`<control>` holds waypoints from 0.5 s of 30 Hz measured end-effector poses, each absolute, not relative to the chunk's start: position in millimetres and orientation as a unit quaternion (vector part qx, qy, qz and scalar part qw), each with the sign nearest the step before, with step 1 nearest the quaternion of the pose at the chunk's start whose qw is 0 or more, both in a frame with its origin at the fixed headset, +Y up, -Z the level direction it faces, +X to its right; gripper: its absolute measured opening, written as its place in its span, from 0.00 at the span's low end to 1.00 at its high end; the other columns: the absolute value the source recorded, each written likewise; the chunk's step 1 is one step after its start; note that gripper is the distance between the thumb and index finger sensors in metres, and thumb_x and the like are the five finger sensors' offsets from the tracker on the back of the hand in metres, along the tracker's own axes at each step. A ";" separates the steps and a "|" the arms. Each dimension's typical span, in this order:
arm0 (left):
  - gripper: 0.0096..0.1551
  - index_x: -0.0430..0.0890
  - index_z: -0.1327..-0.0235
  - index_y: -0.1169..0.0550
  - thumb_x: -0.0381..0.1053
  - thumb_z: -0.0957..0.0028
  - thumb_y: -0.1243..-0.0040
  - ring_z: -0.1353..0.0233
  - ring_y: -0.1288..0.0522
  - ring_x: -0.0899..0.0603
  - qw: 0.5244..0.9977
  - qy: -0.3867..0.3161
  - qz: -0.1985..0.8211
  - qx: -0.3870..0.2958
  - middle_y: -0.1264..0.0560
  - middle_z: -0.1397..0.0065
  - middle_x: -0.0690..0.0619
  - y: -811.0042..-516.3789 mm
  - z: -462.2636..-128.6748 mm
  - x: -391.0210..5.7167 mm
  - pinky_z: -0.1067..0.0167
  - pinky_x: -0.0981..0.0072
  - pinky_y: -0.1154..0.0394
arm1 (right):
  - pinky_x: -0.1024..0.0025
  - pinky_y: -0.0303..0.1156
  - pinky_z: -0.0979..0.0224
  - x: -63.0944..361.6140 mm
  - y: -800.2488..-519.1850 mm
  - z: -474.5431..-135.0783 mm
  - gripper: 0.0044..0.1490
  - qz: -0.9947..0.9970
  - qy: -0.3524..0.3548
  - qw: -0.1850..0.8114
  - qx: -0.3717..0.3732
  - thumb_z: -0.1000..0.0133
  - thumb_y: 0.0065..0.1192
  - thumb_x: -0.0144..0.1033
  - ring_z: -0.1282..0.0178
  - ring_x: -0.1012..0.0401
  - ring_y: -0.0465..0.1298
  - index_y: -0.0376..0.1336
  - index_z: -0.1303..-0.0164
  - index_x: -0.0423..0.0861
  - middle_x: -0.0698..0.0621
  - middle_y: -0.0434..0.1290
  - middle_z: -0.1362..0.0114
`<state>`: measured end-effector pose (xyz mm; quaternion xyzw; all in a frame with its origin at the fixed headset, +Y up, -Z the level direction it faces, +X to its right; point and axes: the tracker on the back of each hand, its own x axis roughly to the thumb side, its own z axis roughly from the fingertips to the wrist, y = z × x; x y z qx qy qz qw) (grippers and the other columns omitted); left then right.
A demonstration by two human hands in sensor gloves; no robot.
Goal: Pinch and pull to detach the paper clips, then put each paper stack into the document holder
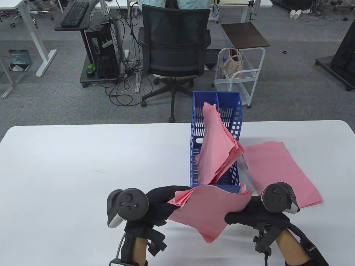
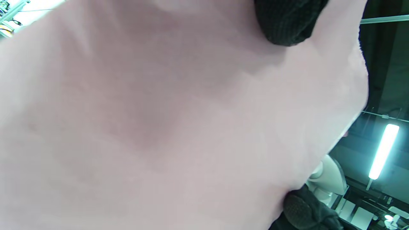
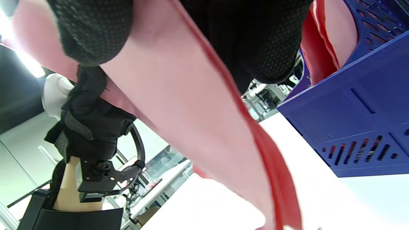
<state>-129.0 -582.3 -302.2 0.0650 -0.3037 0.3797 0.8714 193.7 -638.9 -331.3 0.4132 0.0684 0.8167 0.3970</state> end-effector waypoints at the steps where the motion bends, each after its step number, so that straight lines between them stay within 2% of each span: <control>1: 0.21 0.60 0.37 0.20 0.57 0.41 0.46 0.39 0.14 0.47 0.874 -0.301 0.375 0.066 0.16 0.36 0.55 -582.7 -302.6 -128.4 0.34 0.53 0.21 | 0.61 0.75 0.31 194.0 -638.6 -330.4 0.30 0.818 0.067 0.400 0.409 0.39 0.55 0.51 0.34 0.51 0.80 0.62 0.26 0.55 0.45 0.73 0.23; 7: 0.24 0.57 0.34 0.22 0.60 0.40 0.49 0.38 0.15 0.46 0.903 -0.268 0.330 0.063 0.17 0.35 0.53 -585.2 -305.9 -117.9 0.34 0.52 0.22 | 0.65 0.77 0.36 204.2 -634.5 -323.0 0.27 0.830 0.055 0.396 0.388 0.37 0.54 0.45 0.39 0.54 0.83 0.64 0.28 0.54 0.46 0.76 0.27; 9: 0.28 0.55 0.30 0.23 0.62 0.40 0.51 0.36 0.15 0.44 0.922 -0.249 0.291 0.065 0.17 0.33 0.51 -586.0 -306.9 -112.8 0.34 0.50 0.22 | 0.64 0.77 0.36 213.8 -633.0 -319.1 0.27 0.839 0.045 0.398 0.369 0.37 0.54 0.44 0.39 0.54 0.82 0.64 0.27 0.53 0.46 0.76 0.27; 12: 0.37 0.51 0.20 0.29 0.65 0.40 0.56 0.28 0.20 0.39 0.943 -0.222 0.239 0.071 0.23 0.24 0.46 -587.1 -306.8 -107.1 0.30 0.46 0.25 | 0.65 0.77 0.36 229.9 -630.7 -314.4 0.27 0.851 0.034 0.391 0.350 0.37 0.54 0.43 0.39 0.54 0.83 0.64 0.27 0.53 0.46 0.76 0.27; 15: 0.43 0.46 0.16 0.33 0.68 0.41 0.61 0.24 0.23 0.37 0.965 -0.186 0.164 0.090 0.27 0.20 0.43 -587.2 -305.1 -104.3 0.28 0.44 0.27 | 0.65 0.77 0.36 251.4 -627.2 -308.9 0.27 0.864 0.016 0.386 0.323 0.37 0.54 0.43 0.40 0.54 0.83 0.64 0.27 0.53 0.46 0.76 0.28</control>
